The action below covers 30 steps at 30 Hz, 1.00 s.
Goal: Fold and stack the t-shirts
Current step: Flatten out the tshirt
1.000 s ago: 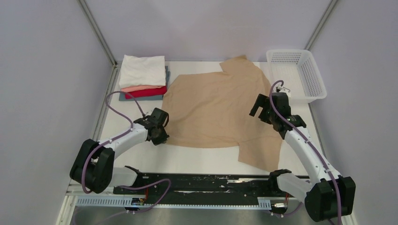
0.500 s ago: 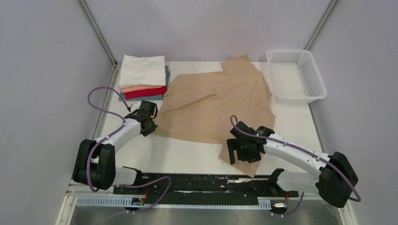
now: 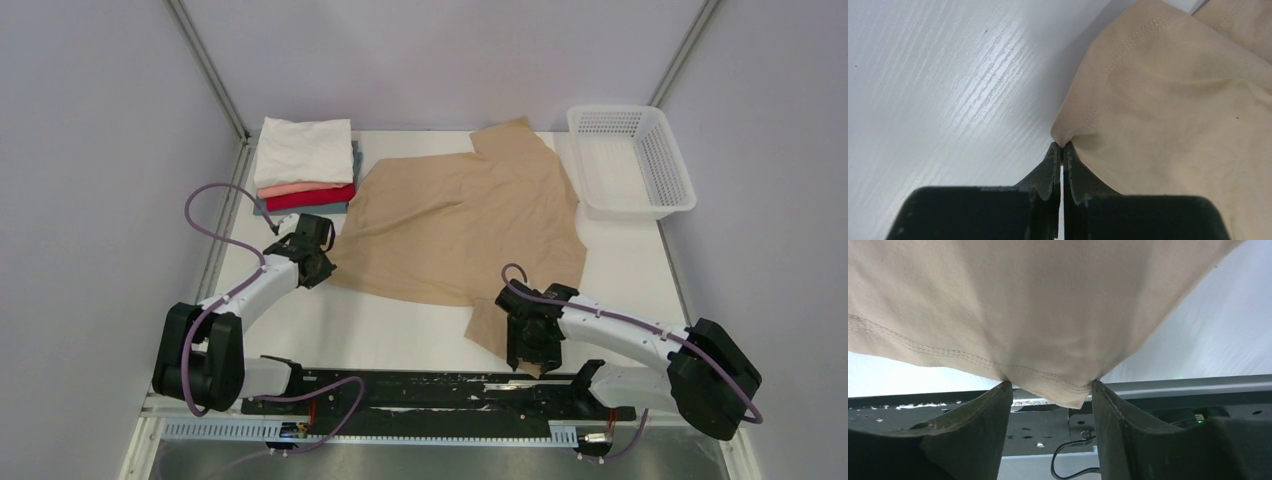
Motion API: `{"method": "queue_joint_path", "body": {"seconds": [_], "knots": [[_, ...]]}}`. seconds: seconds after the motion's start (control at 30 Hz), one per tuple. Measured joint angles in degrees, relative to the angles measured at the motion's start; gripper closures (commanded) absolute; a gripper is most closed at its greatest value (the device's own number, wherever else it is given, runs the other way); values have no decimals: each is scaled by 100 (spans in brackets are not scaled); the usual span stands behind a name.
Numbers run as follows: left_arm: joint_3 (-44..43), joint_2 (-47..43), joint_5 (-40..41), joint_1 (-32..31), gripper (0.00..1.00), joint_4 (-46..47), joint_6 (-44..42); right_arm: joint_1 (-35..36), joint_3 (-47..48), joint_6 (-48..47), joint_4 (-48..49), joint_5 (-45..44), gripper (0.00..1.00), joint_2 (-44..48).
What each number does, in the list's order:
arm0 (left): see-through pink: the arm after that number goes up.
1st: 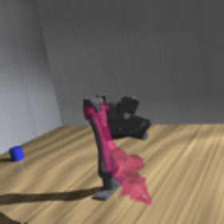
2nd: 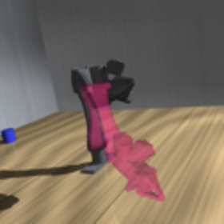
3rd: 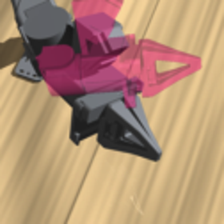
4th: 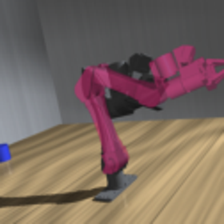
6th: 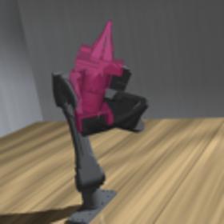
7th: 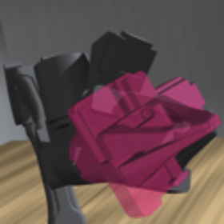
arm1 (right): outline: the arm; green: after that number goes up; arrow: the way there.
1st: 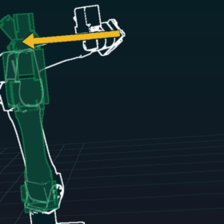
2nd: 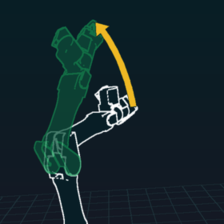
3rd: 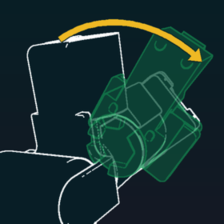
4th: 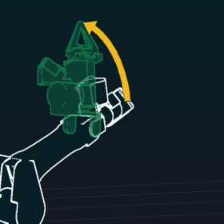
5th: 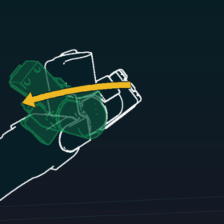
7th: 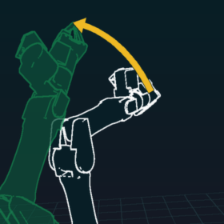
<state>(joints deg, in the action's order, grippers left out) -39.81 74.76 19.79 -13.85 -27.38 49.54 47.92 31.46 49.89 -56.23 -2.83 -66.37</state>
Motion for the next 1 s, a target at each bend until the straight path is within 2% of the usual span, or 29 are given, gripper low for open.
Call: {"method": "queue_joint_path", "body": {"seconds": [0.1, 0.2, 0.27, 0.33, 0.53, 0.6, 0.7, 0.87, 1.0], "knots": [[0, -2, -22, 0, 100, 7, -7, -11, 81, 79, 37, 37, 49, -216], [2, -4, -44, 0, 100, 31, -26, -24, 203, 111, 50, 55, 64, -433], [2, -4, -66, 0, 100, 44, -42, -26, 271, 105, 111, 46, 78, -529], [2, -4, -83, 0, 100, 55, -46, -46, 323, 90, 184, 2, 98, -586], [2, -59, -168, 0, 100, 79, -111, -216, 426, -24, 302, -385, 100, -564], [-2, -92, -254, 0, 100, 136, -157, -490, 551, -149, 409, -610, 100, -501], [-142, -50, -442, 2, 100, 199, -245, -1257, 1014, -503, 811, -835, 100, -354], [-1130, 415, -671, 9, 100, 251, -378, -2437, 2140, -1165, 1703, -968, 100, -330], [-2024, 483, -540, 9, 100, 160, -496, -2944, 3246, -1718, 2221, -1139, 100, -402]]}}
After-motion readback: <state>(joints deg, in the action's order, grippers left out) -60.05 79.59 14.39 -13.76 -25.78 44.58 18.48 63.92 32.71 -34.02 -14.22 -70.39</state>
